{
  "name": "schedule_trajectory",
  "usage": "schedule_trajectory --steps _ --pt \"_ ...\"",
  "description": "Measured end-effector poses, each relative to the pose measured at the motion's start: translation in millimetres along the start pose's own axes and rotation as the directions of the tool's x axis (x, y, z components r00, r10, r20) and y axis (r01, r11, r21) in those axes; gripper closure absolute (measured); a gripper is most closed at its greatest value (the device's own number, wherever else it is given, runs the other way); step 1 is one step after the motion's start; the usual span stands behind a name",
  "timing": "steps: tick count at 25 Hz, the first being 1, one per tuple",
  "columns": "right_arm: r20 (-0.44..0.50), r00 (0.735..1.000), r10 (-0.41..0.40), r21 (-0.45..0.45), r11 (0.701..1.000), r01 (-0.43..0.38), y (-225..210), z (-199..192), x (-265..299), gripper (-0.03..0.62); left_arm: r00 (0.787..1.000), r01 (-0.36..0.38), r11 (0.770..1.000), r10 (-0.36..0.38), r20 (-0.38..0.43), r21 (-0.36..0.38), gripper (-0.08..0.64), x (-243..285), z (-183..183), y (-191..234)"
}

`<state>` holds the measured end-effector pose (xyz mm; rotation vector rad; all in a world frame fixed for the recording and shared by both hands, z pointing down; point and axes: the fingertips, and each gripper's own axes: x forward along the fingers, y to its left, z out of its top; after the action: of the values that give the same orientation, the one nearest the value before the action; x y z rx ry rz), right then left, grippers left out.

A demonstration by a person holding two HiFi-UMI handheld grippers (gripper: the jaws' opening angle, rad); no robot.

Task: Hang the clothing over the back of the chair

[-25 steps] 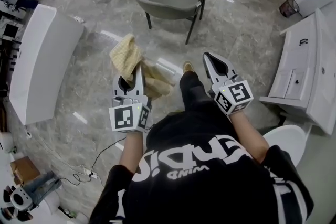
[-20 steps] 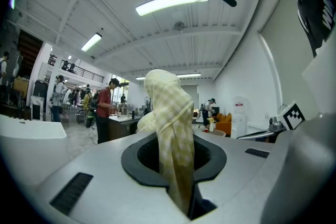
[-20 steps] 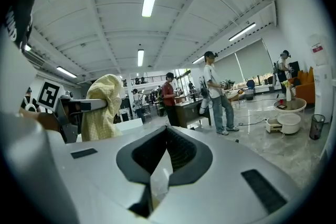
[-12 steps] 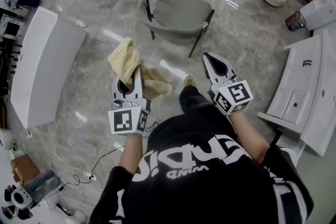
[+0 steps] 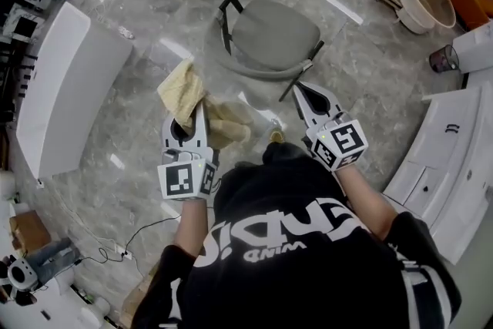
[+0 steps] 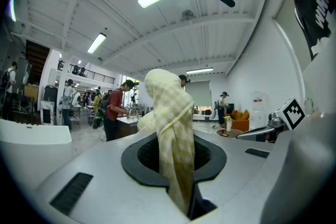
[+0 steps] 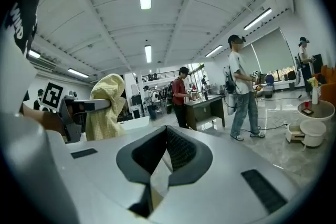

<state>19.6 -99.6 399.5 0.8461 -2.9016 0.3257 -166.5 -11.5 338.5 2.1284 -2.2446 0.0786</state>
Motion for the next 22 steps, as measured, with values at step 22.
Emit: schedule_trajectory --steps 22 --pt "0.012 0.995 -0.096 0.047 0.994 0.095 -31.2 3.8 50.8 0.578 0.985 0.16 0.985 -0.155 -0.071 0.061 0.492 99.9 -23.8 25.7"
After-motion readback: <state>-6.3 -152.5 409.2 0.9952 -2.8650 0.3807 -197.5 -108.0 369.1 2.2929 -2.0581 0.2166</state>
